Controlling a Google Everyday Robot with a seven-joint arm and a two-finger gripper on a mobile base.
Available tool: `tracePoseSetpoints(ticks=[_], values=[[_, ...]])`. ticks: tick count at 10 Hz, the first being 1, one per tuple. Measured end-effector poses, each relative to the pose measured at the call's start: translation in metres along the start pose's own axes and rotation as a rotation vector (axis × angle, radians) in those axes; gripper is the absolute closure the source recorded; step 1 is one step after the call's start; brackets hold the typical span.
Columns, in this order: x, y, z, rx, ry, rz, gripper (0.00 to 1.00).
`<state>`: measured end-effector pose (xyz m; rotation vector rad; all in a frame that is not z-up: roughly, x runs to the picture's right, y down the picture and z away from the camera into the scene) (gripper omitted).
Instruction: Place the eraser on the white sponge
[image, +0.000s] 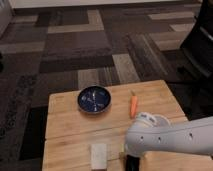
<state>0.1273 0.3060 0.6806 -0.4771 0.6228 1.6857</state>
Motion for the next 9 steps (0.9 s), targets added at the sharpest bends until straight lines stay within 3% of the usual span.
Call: tracePoseSetpoints(ticks=[1,2,3,4,5,6,9], values=[[0.001,0.001,0.004,0.002,0.007,-0.002,0.37],[0.0,0.001,0.006,0.007,0.007,0.0,0.53],[-0.001,0.002,0.006,0.009,0.006,-0.002,0.63],[-0.001,0.002,0.004,0.02,-0.001,-0.004,0.83],[-0.001,0.003,0.001,0.03,-0.006,-0.005,0.95],[0.0,0.008,-0.004,0.042,-0.009,-0.015,1.0],[0.003,0.034,-0.027,0.058,-0.011,-0.045,1.0]])
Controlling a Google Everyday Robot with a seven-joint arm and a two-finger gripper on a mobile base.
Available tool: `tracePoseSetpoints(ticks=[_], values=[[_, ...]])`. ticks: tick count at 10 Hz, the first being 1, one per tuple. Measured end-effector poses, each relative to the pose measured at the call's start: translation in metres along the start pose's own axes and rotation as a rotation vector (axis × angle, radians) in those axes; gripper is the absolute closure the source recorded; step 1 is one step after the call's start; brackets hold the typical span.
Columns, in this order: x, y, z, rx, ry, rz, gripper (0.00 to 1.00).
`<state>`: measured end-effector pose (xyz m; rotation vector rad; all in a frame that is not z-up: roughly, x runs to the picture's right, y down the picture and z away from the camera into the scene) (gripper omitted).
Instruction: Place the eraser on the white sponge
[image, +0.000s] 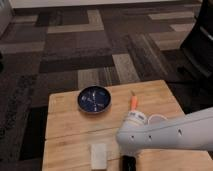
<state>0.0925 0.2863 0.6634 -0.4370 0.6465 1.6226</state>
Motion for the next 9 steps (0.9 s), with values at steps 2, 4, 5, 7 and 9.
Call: tracePoseSetpoints(ticks=[2,4,5,7,9], values=[[-0.002,0.021,-0.021,0.01,-0.024,-0.051,1.0],[0.0,0.043,-0.034,0.016,-0.045,-0.107,1.0],[0.0,0.056,-0.039,0.017,-0.054,-0.136,1.0],[0.001,0.07,-0.04,0.02,-0.059,-0.172,1.0],[0.004,0.091,-0.039,0.021,-0.057,-0.229,1.0]])
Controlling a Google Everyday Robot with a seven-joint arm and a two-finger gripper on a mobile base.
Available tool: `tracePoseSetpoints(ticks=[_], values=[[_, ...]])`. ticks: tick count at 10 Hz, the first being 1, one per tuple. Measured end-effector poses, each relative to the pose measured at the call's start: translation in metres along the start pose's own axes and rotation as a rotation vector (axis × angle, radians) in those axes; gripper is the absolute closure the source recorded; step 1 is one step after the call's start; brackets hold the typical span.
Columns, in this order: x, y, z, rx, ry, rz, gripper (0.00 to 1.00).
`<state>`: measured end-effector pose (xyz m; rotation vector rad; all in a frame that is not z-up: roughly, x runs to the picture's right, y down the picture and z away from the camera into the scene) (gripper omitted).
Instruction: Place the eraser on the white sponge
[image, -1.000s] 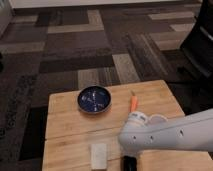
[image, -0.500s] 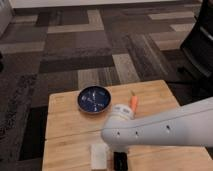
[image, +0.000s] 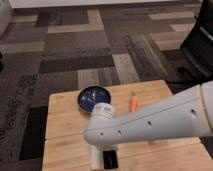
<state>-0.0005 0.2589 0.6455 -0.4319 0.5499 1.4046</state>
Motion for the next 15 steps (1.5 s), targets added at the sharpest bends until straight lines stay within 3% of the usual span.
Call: tracePoseSetpoints(ticks=[3,6,9,10,15], values=[[0.001,0.025,0.013,-0.012,0.033,-0.06,1.0],[0.0,0.035,0.02,-0.028,0.054,-0.091,1.0],[0.0,0.035,0.022,-0.028,0.063,-0.097,0.99],[0.0,0.034,0.023,-0.024,0.066,-0.099,0.94],[0.0,0.034,0.023,-0.024,0.066,-0.098,0.94]])
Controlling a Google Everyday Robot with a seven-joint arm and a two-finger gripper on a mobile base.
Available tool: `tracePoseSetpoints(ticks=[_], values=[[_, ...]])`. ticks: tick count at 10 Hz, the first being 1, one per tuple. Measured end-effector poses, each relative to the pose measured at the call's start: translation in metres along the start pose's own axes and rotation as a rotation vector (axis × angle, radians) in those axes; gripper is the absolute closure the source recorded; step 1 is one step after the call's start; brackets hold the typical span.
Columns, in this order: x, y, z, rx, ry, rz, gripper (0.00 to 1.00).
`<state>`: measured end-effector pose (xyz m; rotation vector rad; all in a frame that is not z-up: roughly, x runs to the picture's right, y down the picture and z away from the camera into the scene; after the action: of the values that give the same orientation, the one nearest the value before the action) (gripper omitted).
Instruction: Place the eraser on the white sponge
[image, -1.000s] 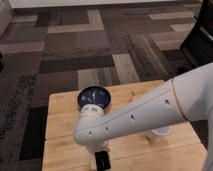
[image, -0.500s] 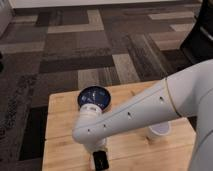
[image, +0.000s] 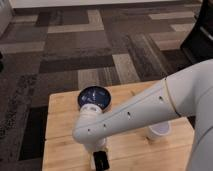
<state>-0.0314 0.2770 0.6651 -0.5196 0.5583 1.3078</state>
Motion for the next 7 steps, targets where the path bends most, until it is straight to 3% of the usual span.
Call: tracePoseSetpoints(ticks=[2,4,6,7], values=[[0.0,0.0,0.0,0.0,0.0,0.0,0.94],[0.0001,0.0,0.0001,0.0,0.0,-0.001,1.0],[0.0001,0.0,0.0001,0.0,0.0,-0.001,0.87],[0.0001,0.0,0.0001,0.0,0.0,0.0,0.74]])
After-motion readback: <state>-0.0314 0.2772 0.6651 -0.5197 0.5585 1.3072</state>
